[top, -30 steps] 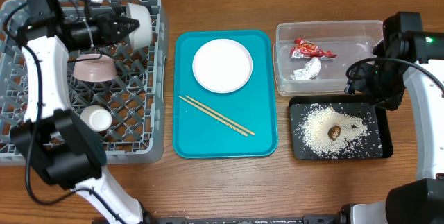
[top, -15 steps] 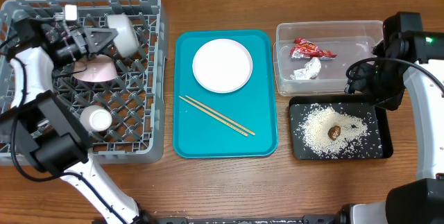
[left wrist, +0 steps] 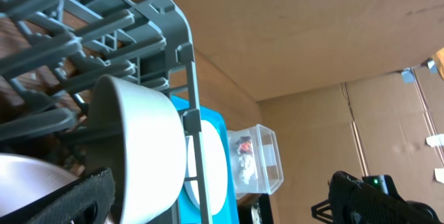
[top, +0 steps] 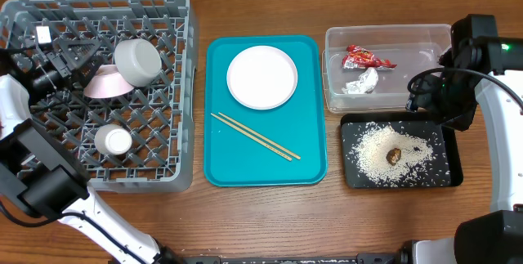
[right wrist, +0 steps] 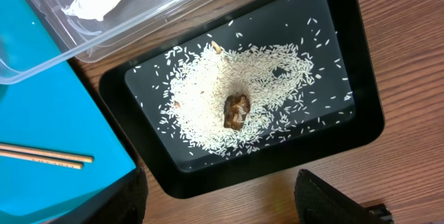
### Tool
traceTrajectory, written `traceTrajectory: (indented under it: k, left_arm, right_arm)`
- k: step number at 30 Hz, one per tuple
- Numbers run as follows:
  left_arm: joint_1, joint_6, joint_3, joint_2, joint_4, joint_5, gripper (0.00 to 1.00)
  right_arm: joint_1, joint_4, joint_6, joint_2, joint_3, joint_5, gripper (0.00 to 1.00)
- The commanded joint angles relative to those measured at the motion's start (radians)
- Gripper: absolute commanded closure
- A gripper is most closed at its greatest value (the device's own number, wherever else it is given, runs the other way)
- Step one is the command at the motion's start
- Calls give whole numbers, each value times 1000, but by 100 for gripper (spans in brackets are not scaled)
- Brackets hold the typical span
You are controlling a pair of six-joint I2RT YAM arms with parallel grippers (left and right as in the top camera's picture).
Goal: Sort waste into correct bins and load items into the dishwasher
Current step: 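Carry the white bowl to the rack and set it down with the left gripper, then reach the left gripper down to the wooden chopsticks on the teal tray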
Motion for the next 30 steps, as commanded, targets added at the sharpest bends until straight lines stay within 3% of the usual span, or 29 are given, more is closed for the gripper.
traceTrajectory:
  k: [1,5,9,13,19,23,30]
  left_arm:
    - [19,9,4,-129,-2,-55,0]
    - [-1,0,4,-311,-46,-261,0]
    - [-62,-95,4,-439,-154,-479,0]
    - [-201,-232,4,-519,-351,-758,0]
    - [-492,-410,-14,-514,-546,-1008,0]
    - [-742,-591,-101,-505,-488,-1111,0]
    - [-1019,-847,-352,-505,-265,-1261,0]
  right_arm:
    - [2,0,3,-21,4,2,31]
    - [2,-5,4,-21,4,2,30]
    - [2,-6,4,-21,4,-6,27]
    - [2,0,-2,-21,4,-35,28]
    - [2,0,-3,-21,4,-36,28]
    - [2,-4,-3,-21,4,-36,28]
    - [2,-8,-3,-21,4,-36,28]
